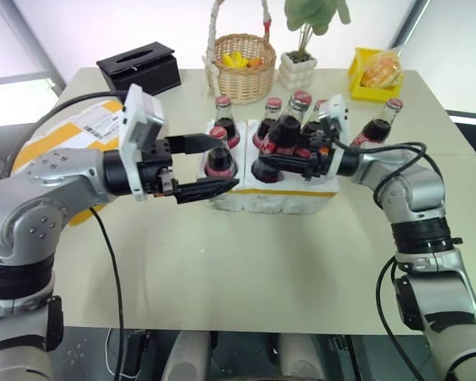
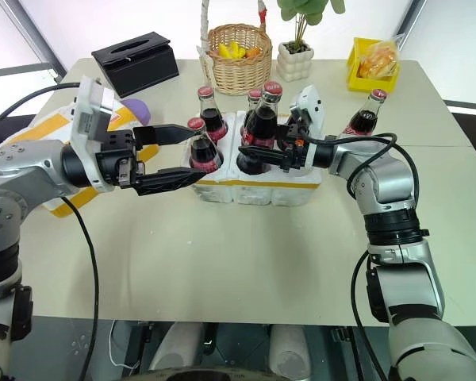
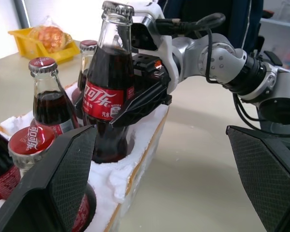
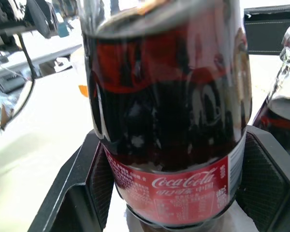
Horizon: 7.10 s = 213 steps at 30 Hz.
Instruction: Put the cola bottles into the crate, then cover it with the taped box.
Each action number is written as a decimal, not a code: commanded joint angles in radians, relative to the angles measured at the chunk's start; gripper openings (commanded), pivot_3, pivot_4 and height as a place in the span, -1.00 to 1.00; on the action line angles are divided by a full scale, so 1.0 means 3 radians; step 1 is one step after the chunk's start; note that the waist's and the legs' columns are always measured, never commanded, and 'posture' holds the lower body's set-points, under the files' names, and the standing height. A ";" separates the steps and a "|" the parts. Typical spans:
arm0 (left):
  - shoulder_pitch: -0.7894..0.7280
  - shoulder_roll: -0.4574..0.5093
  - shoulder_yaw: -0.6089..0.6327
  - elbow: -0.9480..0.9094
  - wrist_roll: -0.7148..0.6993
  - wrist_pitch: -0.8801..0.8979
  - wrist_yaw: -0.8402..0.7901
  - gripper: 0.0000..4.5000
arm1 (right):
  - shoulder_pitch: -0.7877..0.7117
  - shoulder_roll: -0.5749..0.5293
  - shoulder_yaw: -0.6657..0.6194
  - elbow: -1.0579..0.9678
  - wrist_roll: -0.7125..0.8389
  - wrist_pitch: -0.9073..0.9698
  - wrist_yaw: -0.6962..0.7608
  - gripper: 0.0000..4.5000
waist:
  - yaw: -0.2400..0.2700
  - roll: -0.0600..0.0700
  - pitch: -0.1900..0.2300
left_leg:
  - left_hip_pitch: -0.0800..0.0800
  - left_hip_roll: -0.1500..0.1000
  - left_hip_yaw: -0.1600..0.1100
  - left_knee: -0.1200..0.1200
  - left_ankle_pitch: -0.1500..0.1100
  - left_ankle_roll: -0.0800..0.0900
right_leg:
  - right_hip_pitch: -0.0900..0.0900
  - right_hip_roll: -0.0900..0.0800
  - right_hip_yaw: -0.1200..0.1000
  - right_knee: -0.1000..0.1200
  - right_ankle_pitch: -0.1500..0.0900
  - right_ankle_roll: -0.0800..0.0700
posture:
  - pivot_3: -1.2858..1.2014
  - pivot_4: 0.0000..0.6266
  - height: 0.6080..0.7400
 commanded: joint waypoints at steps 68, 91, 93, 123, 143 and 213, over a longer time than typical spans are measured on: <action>-0.0250 -0.0197 -0.0172 0.0051 0.0106 -0.0138 -0.0231 1.00 | 0.0094 -0.0498 -0.0876 0.1420 -0.0700 -0.0751 -0.0956 0.98 | -0.0014 -0.0001 -0.0001 | 0.0018 0.0040 0.0018 0.0003 0.0007 -0.0010 | 0.0009 0.0038 0.0011 -0.0006 0.0021 -0.0034 | 0.03 -0.52 1.00; -0.0198 -0.0130 -0.0133 0.0018 0.0073 -0.0137 -0.0185 1.00 | -0.0311 -0.0415 -0.0919 0.1979 -0.0760 -0.1013 -0.0972 0.18 | -0.0013 -0.0001 -0.0001 | 0.0019 0.0043 0.0017 0.0001 0.0007 -0.0010 | 0.0009 0.0043 0.0013 -0.0006 0.0021 -0.0034 | 0.03 -0.52 1.00; -0.0198 -0.0125 -0.0133 0.0018 0.0068 -0.0136 -0.0186 1.00 | -0.0313 -0.0481 -0.0946 0.1844 -0.0717 -0.0938 -0.0907 0.18 | -0.0011 0.0000 -0.0001 | 0.0019 0.0043 0.0017 0.0001 0.0007 -0.0010 | 0.0009 0.0043 0.0013 -0.0006 0.0021 -0.0034 | 0.03 -0.52 1.00; -0.0193 -0.0132 -0.0133 0.0048 0.0133 -0.0196 -0.0183 1.00 | 0.0098 -0.0821 -0.0922 -0.0387 0.0548 0.0610 0.0148 0.18 | 0.0004 0.0003 0.0001 | 0.0001 0.0046 0.0019 0.0001 0.0007 -0.0009 | -0.0014 0.0045 0.0017 -0.0003 0.0022 -0.0035 | 0.03 -0.52 1.00; -0.0210 -0.0113 -0.0126 0.0033 0.0097 -0.0172 -0.0154 1.00 | 0.0275 -0.0783 -0.0182 -0.0411 -0.0196 -0.0107 0.0241 0.18 | 0.0003 0.0002 0.0001 | 0.0002 0.0046 0.0019 0.0001 0.0007 -0.0009 | -0.0013 0.0046 0.0017 -0.0003 0.0022 -0.0035 | 0.03 -0.52 1.00; 0.2937 0.0727 0.1244 0.1959 0.4630 -0.3210 0.1401 1.00 | -0.0195 -0.1408 -0.0857 -0.0109 0.0639 0.0382 0.1242 0.97 | -0.0008 -0.0001 -0.0003 | 0.0003 0.0091 0.0075 -0.0007 0.0003 -0.0011 | -0.0052 0.0074 0.0058 -0.0006 0.0031 -0.0074 | 0.03 -0.52 1.00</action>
